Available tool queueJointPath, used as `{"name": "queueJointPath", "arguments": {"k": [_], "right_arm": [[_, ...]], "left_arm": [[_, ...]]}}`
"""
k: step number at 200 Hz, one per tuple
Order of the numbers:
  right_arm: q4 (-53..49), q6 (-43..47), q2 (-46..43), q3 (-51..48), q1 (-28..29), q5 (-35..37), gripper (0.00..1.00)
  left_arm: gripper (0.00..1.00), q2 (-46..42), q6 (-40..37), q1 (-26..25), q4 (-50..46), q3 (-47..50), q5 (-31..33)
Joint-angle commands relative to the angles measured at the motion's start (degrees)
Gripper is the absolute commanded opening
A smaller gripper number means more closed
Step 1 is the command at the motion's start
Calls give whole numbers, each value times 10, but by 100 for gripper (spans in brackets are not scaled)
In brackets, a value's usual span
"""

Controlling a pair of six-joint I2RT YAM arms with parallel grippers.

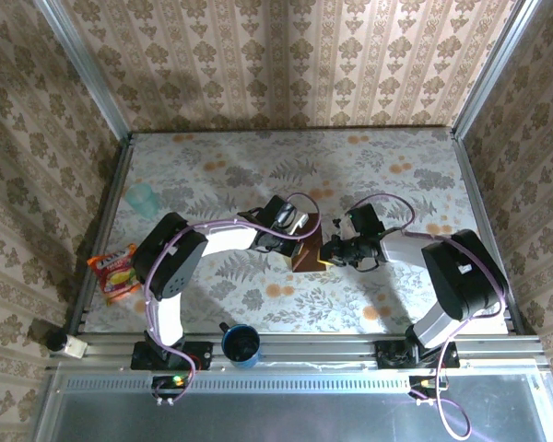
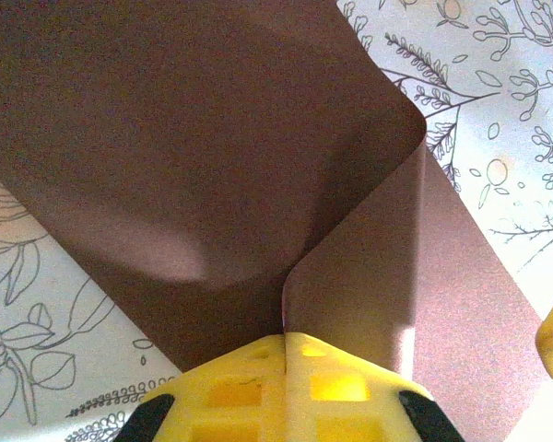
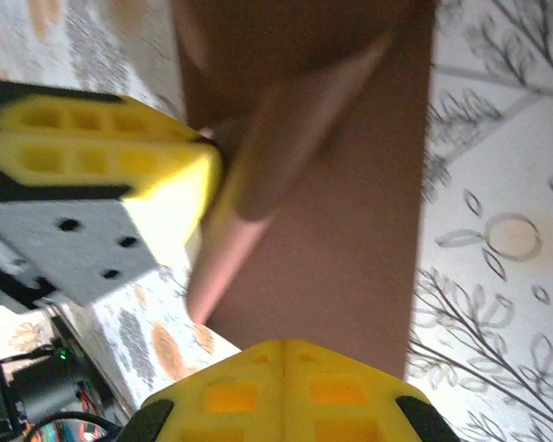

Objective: Fold a paper plane with a square sheet of paper (fold left side to right side)

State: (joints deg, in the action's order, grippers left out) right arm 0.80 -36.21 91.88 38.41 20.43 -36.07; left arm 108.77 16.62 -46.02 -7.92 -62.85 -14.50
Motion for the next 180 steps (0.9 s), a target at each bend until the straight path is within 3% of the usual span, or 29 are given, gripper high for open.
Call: {"name": "queueJointPath", "arguments": {"k": [1, 108, 180], "right_arm": [[47, -33, -1, 3, 4, -7, 0], [140, -83, 85, 45, 25, -12, 0], [110, -70, 111, 55, 27, 5, 0]], "left_arm": [[0, 18, -14, -5, -32, -9, 18], [0, 21, -17, -8, -39, -14, 23], [0, 23, -17, -10, -42, -17, 28]]}}
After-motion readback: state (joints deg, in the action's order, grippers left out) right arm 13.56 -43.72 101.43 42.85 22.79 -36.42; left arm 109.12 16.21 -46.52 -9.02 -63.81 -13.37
